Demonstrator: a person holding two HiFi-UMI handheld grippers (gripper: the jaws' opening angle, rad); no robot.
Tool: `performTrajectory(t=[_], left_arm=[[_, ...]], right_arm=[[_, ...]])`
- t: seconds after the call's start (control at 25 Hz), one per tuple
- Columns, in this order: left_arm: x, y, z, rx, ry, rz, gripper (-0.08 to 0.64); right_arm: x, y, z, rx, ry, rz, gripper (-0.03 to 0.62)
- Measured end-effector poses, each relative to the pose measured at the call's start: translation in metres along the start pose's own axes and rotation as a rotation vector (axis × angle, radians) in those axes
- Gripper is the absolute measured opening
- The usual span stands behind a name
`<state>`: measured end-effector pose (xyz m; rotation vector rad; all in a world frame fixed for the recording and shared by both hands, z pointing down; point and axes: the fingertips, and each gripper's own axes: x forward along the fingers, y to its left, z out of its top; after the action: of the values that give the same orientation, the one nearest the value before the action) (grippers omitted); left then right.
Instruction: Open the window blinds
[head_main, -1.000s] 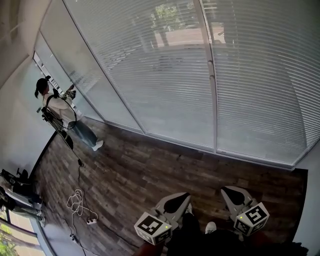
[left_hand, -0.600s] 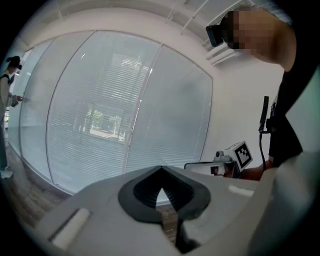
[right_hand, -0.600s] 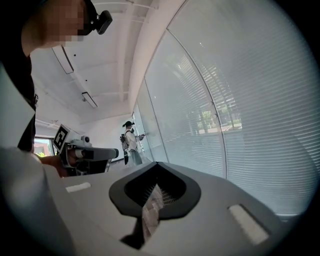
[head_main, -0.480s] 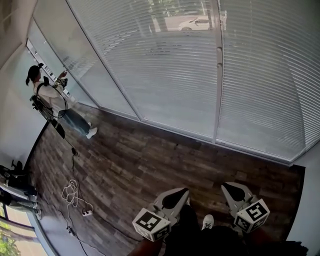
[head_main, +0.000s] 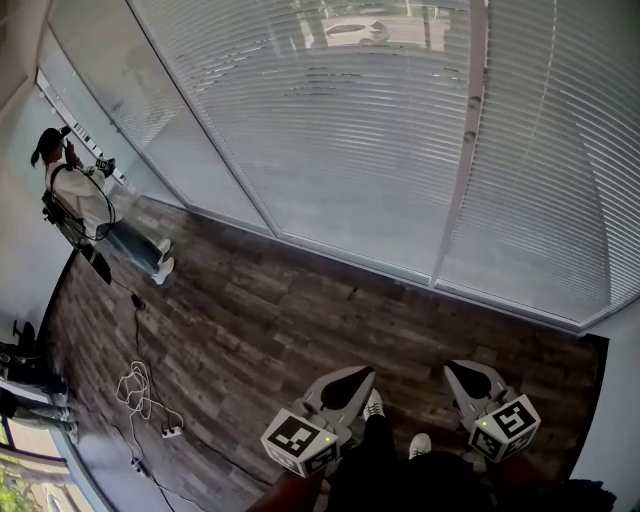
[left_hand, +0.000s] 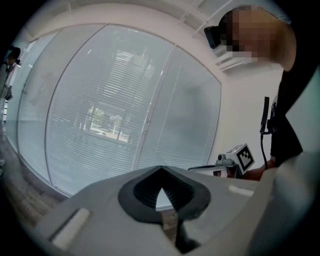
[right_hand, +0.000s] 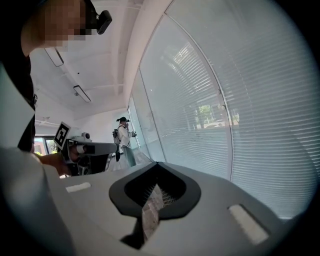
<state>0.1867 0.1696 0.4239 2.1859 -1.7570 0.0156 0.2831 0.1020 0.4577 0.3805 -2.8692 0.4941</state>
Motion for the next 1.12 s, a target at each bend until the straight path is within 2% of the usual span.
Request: performTrajectory(t=[0.2, 0.36, 0.64, 0.76, 0.88, 1.0, 1.12], left_arm=[[0.007, 0.087, 0.013, 0.033, -0.055, 0.007, 0.000], [0.003, 0.131, 0.035, 0.015, -0.107, -0.008, 0.000], [0.007, 0.163, 0.051, 0.024, -0.117, -0.083, 0.000], [0.011, 0.163, 0.051, 0.012, -0.096, -0.121, 0.000], [0.016, 0.168, 0.058, 0.054, -0.093, -0.149, 0.000], [0.016, 0.177, 0.063, 0.057, -0.105, -0.146, 0.000], [0.012, 0.186, 0.058, 0.078, -0.115, -0.131, 0.000]], right_arm=[[0.077, -0.008, 0.003, -0.045, 0.021, -0.009, 0.026], [0.109, -0.003, 0.035, -0.093, 0.012, -0.053, 0.026], [0.146, 0.022, 0.070, -0.113, -0.078, -0.053, 0.026], [0.149, 0.024, 0.068, -0.102, -0.068, -0.077, 0.026], [0.152, 0.012, 0.069, -0.104, -0.061, -0.127, 0.026], [0.157, 0.003, 0.065, -0.094, -0.067, -0.148, 0.026], [0.166, 0.003, 0.059, -0.112, -0.077, -0.133, 0.026]])
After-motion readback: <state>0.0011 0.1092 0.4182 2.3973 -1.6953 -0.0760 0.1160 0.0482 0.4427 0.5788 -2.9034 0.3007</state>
